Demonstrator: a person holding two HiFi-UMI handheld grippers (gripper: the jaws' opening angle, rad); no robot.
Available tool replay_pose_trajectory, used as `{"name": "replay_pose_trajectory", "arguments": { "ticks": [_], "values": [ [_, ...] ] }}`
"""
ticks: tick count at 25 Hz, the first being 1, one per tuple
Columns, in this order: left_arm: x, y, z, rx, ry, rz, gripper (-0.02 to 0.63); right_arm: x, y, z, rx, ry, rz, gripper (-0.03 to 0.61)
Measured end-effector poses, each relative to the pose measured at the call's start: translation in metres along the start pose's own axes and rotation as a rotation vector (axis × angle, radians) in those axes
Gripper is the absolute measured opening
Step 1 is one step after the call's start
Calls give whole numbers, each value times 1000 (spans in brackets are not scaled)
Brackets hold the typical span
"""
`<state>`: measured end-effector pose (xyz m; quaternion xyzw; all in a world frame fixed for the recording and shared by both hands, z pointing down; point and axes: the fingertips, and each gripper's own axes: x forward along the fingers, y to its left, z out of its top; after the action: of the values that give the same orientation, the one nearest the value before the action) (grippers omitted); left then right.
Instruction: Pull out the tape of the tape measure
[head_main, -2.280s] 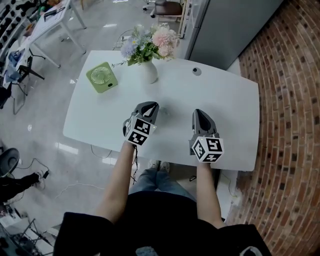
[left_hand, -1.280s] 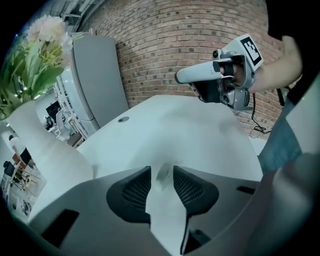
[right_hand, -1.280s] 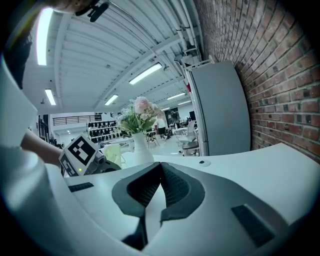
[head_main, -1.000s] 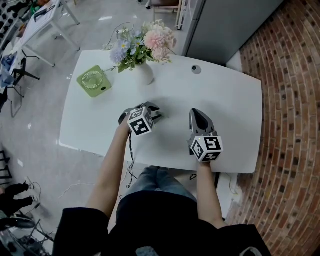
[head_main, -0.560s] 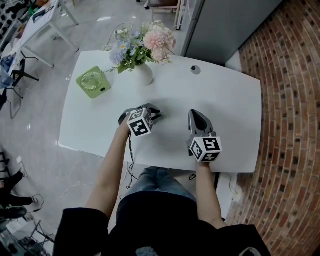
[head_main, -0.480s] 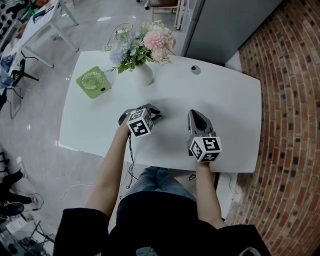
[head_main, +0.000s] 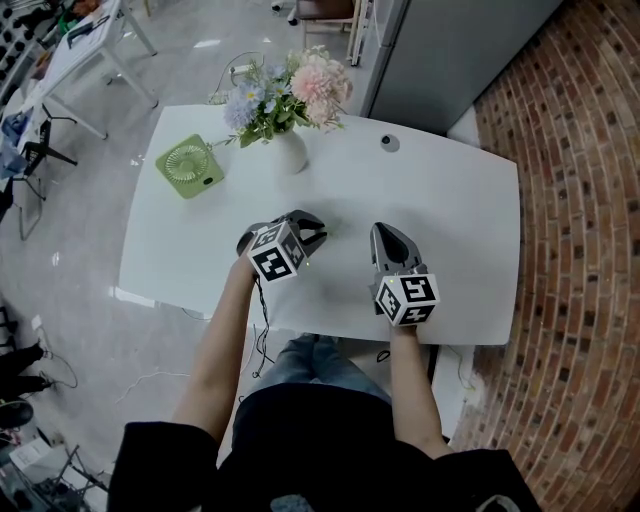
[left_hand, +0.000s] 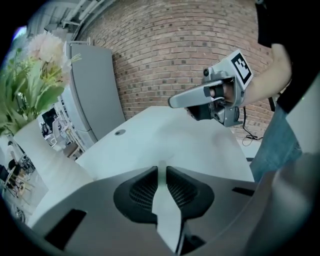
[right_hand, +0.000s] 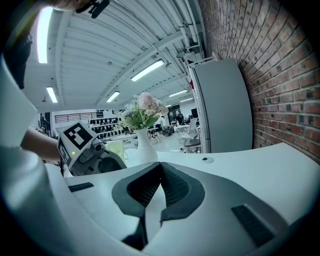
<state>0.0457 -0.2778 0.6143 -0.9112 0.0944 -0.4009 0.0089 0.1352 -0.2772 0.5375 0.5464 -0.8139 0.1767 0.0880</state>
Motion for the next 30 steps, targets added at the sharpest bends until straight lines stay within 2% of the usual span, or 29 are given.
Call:
{"name": "replay_pose_trajectory", "arguments": {
  "ticks": [11,14,21,30],
  "values": [
    [-35,-11,41,48,-106,45,71,-2,40,-25,-53,110,121,14],
    [-42,-14,49,52,-128,52,71,-2,51,-33,-61,141,152,47],
    [-54,-32,62,88,-157,50,71,-4,63,-42,-81,176,174,64],
    [-67,-46,69,111,-179,51,71,-12,71,-38,-117,155,172,63]
  ]
}}
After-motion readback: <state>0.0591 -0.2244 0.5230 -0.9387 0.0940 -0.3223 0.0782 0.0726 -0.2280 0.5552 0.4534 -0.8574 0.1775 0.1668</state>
